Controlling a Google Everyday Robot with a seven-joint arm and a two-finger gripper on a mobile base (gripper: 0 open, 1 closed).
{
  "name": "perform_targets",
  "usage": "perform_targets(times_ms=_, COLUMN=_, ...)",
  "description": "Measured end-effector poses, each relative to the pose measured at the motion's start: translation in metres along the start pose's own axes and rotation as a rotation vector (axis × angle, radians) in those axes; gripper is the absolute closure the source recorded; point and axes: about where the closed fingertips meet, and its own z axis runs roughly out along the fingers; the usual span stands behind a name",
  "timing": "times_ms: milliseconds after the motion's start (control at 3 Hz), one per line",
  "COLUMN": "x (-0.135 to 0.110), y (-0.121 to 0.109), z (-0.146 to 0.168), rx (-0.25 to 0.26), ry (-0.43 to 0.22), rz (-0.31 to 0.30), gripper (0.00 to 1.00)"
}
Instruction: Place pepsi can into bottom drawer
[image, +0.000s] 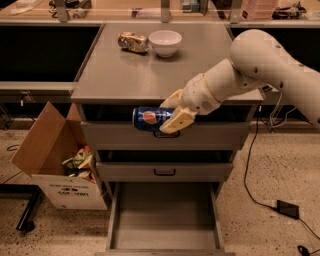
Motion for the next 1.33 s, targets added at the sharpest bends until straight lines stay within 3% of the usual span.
perform_targets(times_ms=333, x=0.021, y=0.003, z=0.012, rx=-0.004, ry=0.02, rz=0.039, gripper=1.0)
perform_targets(times_ms=667, x=0.062, y=0.015, z=0.035, rx=0.007, ry=0.058, rz=0.06, gripper=1.0)
perform_targets(times_ms=1000, x=0.119, y=0.046, z=0.086, rx=-0.027, ry=0.119, rz=0.091, gripper=1.0)
perform_targets(times_ms=1333, x=0.12, y=0.046, z=0.086, rx=-0.028, ry=0.119, rz=0.092, gripper=1.0)
